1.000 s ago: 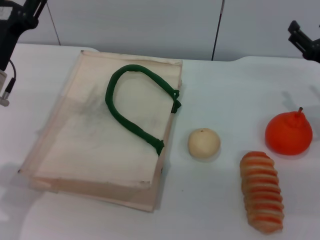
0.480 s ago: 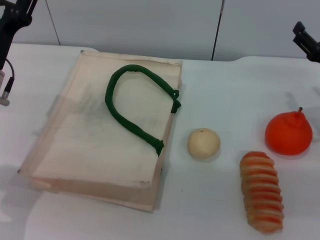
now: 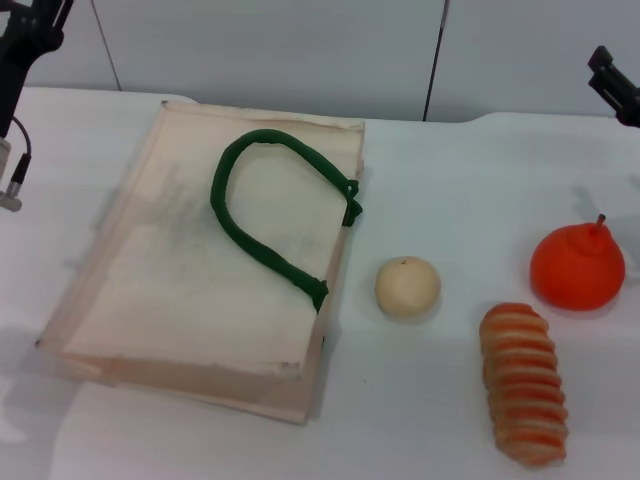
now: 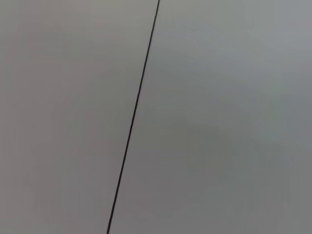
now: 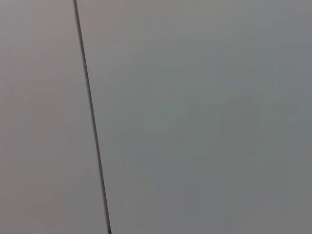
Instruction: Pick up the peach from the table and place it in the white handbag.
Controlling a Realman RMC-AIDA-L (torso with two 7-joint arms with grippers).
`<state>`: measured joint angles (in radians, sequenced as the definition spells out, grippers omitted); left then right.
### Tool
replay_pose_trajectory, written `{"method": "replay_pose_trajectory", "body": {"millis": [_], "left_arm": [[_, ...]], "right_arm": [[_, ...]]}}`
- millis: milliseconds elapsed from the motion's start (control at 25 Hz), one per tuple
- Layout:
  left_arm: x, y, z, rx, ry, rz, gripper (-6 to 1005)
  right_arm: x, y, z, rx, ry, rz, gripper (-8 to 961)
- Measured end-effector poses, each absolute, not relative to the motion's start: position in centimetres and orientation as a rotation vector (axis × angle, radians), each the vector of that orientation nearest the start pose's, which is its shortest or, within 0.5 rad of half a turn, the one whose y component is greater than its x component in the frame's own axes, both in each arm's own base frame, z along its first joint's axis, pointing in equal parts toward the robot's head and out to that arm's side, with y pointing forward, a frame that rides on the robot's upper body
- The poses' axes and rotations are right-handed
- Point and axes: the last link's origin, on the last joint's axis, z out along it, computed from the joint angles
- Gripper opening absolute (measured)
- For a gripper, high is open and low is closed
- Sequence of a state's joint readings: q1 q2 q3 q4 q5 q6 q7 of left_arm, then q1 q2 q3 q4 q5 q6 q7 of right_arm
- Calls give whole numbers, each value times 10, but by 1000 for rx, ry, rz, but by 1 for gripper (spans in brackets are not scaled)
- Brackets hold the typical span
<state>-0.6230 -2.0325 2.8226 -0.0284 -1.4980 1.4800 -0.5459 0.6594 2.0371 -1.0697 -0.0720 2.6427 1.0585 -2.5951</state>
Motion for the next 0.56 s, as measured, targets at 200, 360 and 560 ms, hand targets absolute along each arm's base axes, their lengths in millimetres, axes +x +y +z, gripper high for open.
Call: {"method": "replay_pose_trajectory", "body": {"millis": [200, 360, 560], "left_arm": [[-285, 374, 63, -1437, -452, -1173, 771], [-286, 374, 62, -1437, -458, -1168, 770], [-286, 373, 62, -1434, -469, -1187, 770]], "right_arm": [[293, 402, 13, -1704, 640, 853, 894], [294, 402, 13, -1703, 643, 852, 894], [294, 402, 13, -1704, 643, 851, 894]]}}
